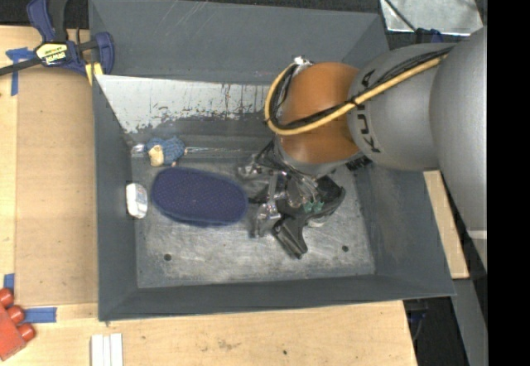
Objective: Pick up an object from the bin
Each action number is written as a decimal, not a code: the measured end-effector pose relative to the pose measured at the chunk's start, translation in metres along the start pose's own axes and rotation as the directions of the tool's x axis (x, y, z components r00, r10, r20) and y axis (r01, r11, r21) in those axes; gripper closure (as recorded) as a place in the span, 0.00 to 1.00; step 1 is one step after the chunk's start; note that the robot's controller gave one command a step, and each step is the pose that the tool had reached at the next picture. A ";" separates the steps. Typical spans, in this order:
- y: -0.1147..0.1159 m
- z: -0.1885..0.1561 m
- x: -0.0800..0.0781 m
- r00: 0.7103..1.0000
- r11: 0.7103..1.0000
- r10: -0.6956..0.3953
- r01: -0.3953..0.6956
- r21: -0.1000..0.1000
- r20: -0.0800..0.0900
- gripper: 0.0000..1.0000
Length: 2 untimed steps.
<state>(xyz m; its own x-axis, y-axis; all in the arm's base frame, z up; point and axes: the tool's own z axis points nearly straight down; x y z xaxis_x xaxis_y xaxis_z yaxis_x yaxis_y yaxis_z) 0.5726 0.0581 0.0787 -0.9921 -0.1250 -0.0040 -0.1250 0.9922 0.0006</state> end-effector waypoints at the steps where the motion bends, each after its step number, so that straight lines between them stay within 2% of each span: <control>1: 0.000 -0.003 -0.003 1.000 1.000 0.001 -0.001 0.000 0.011 1.00; 2: 0.000 0.000 0.000 1.000 1.000 0.000 0.000 0.000 0.000 0.00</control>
Offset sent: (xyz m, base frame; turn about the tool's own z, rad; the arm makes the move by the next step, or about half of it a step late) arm 0.0000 0.0000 0.0000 0.0000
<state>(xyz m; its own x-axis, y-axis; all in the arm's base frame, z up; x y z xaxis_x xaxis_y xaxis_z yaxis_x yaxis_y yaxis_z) 0.5725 0.0581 0.0786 -0.9922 -0.1249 -0.0038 -0.1249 0.9922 0.0007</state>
